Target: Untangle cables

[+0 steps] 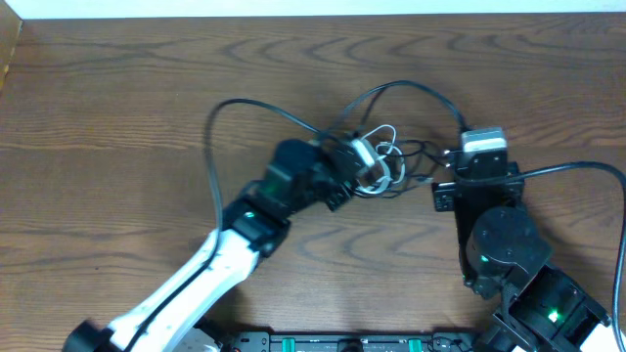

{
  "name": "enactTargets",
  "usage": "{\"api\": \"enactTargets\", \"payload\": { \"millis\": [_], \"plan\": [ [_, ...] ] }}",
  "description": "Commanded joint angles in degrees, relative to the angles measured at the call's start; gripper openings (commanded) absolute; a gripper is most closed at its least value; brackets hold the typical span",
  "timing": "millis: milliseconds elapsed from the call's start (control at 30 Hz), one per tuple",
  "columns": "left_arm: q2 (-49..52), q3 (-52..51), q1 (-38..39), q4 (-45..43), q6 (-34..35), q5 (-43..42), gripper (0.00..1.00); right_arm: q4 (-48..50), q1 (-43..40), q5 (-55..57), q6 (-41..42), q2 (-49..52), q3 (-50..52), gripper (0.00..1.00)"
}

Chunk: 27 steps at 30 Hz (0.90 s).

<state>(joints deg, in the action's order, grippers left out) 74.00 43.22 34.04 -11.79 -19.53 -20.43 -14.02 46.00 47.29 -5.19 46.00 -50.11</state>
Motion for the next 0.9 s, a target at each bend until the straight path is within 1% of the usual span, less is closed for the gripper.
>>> {"api": "enactTargets", "payload": {
  "millis": [0, 200, 233, 400, 600, 767, 867],
  "plan": [
    [-5.95, 0.79, -5.07, 2.45, 0.09, 11.52, 0.07, -0.74, 0.17, 20.13, 0.87, -0.42, -1.64, 0.01],
    [-15.58, 0.79, -15.02, 9.27, 0.44, 18.64, 0.07, 0.07, -0.28, 42.05, 0.85, -0.42, -1.64, 0.01],
    [-17.20, 0.79, -16.92, 9.81, 1.40, 19.69, 0.07, -0.13, -0.68, 43.41, 0.26, -0.42, -1.64, 0.01],
    [-22.64, 0.79, -24.50, 9.79, 5.03, 23.58, 0.07, -0.15, -5.66, 43.39, -0.87, -0.52, -1.64, 0.01],
    [-26.36, 0.79, -33.24, 9.77, 12.55, 31.50, 0.07, 0.07, -15.34, 43.36, -0.87, -0.52, -1.64, 0.01],
    [-26.62, 0.79, -39.41, 9.88, 19.98, 32.06, 0.07, 0.24, -24.13, 43.36, -0.37, -0.52, -1.64, 0.01],
    [-26.51, 0.79, -41.09, 10.23, 23.12, 31.89, 0.07, 0.55, -28.15, 43.36, 1.57, -0.52, -1.64, 0.01]
  ]
}}
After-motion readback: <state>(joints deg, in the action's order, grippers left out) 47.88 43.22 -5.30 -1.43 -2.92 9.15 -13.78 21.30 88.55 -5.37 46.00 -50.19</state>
